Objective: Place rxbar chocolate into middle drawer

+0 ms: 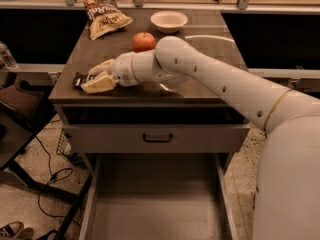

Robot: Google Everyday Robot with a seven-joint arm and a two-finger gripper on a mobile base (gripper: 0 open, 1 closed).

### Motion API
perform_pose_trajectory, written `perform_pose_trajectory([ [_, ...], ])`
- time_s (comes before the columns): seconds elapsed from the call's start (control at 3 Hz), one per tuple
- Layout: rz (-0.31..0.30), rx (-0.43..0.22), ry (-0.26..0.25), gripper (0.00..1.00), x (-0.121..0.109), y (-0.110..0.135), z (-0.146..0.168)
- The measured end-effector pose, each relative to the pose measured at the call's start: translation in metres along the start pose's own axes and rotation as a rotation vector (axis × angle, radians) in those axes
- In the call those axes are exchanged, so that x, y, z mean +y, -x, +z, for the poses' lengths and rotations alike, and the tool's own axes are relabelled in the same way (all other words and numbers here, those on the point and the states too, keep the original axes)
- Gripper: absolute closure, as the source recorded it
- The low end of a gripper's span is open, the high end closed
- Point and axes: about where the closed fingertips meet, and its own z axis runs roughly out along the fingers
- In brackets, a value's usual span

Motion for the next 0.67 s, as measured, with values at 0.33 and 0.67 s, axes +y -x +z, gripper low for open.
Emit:
perform_pose_trajectory([
  [0.33,0.000,0.000,0.000,0.35,0.0001,0.0000,0.0001],
  [0.67,0.000,0.000,0.000,0.13,0.0001,0.0000,0.0002],
])
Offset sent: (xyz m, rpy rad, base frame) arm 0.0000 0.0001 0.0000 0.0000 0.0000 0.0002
